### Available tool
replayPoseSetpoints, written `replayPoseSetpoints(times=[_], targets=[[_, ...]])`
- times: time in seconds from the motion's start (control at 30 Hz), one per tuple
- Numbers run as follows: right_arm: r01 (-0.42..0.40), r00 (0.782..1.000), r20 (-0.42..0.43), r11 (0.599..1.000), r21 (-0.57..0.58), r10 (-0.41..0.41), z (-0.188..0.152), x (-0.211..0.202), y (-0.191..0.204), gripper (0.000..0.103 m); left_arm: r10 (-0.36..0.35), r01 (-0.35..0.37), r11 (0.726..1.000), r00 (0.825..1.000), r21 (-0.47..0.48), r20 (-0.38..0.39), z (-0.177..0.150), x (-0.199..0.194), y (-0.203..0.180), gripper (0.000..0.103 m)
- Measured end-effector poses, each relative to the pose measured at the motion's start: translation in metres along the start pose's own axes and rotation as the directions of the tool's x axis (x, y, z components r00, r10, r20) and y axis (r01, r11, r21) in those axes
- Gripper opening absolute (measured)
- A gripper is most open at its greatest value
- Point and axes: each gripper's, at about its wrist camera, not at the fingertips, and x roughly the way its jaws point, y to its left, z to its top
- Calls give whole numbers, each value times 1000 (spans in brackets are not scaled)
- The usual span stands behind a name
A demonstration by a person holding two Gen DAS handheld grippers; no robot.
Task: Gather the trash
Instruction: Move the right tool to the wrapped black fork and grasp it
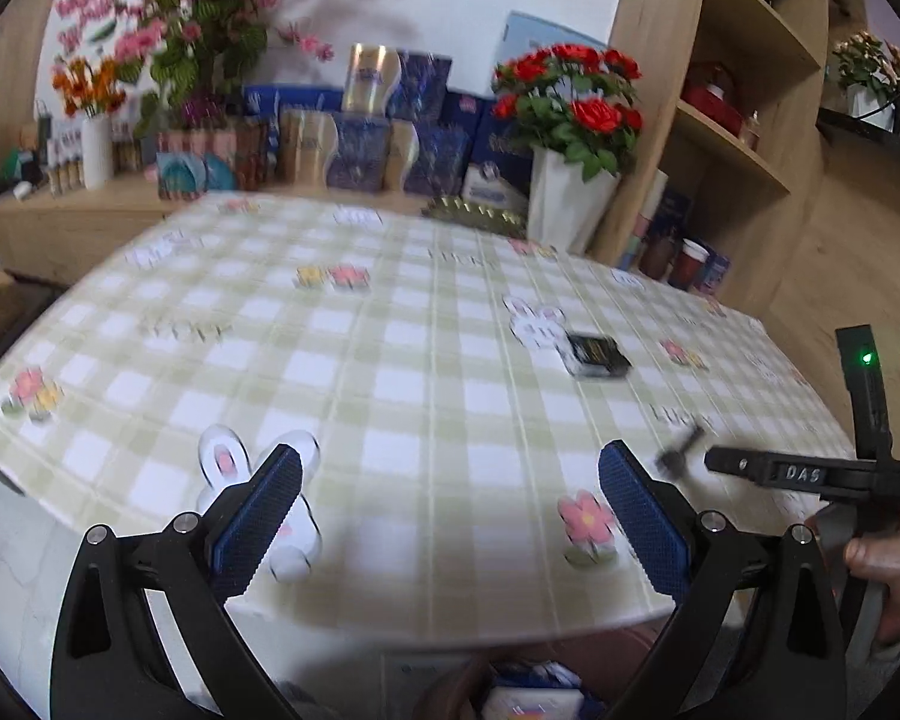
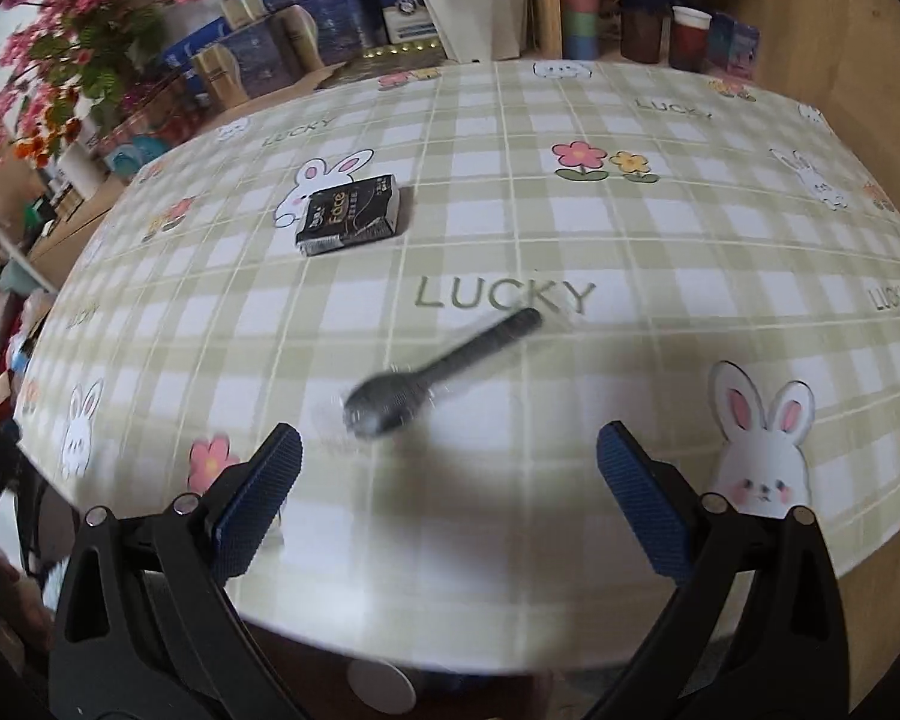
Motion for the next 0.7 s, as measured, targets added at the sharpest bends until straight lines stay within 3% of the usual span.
replayPoseSetpoints(times=[0.07, 0.23, 0.33, 0.4, 0.47, 0.57, 0.6, 0.63, 0.7], targets=[[33, 999, -15, 999, -4, -33, 6, 11, 6, 97, 32, -33, 999, 998, 16, 47, 6, 1, 1, 97], [67, 997, -43, 997, 49, -65, 18, 32, 9, 95, 27, -30, 999, 998, 39, 64, 15, 10, 1, 97], [64, 997, -43, 997, 43, -63, 21, 41, 12, 81, 19, -21, 999, 999, 41, 46, 19, 17, 0, 97], [73, 997, -26, 997, 4, -72, 22, 42, 18, 79, 11, -12, 999, 999, 32, 31, 19, 21, 0, 97], [78, 997, -8, 996, -35, -78, 20, 42, 21, 69, 17, -18, 999, 1000, 42, 22, 18, 24, -1, 97], [65, 998, 20, 994, -93, -63, 17, 37, 23, 31, 28, -28, 997, 1000, 66, 9, 15, 30, -5, 97], [72, 997, 31, 991, -113, -68, 16, 35, 21, 28, 25, -25, 997, 1000, 69, -2, 14, 33, -6, 97], [66, 997, 37, 991, -119, -62, 14, 33, 20, 17, 17, -16, 997, 1000, 70, -12, 14, 35, -8, 97], [46, 997, 61, 994, -103, -40, 11, 27, 11, 13, -2, 4, 997, 1000, 78, -31, 14, 40, -13, 97]])
